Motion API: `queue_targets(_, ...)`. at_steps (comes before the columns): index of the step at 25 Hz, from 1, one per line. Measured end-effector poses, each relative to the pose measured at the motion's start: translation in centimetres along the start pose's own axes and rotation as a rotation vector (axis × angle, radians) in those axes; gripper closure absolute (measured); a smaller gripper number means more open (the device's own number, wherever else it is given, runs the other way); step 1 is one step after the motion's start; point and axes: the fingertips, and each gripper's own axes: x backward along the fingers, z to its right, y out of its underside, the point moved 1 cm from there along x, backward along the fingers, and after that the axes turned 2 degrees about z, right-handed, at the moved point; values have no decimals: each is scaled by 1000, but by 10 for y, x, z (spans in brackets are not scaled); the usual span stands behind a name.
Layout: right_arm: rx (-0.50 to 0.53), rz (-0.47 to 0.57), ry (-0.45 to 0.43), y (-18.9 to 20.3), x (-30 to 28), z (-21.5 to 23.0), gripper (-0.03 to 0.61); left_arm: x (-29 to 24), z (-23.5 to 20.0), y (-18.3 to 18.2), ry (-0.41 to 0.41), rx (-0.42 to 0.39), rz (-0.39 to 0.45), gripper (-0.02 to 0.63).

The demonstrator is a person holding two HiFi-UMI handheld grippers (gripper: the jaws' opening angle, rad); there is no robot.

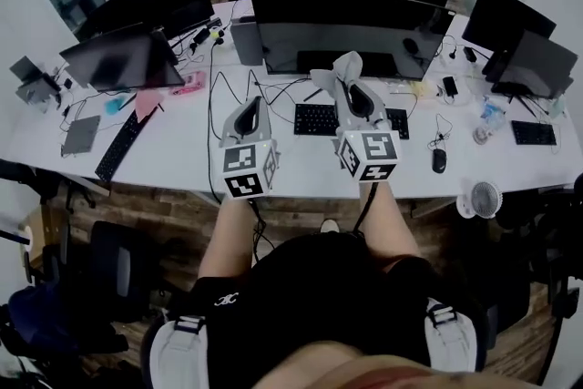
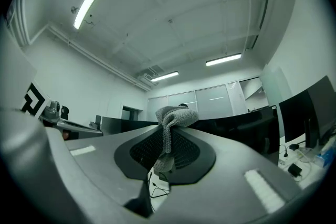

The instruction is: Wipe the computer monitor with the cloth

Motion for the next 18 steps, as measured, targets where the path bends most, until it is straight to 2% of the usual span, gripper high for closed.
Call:
queue_targets(10, -16, 25, -152, 4, -95, 30, 549, -74, -12, -6, -110, 10, -5, 563)
queue_targets(18, -9, 46, -211, 2, -165, 24, 549, -112, -40, 0, -145, 7, -35, 563)
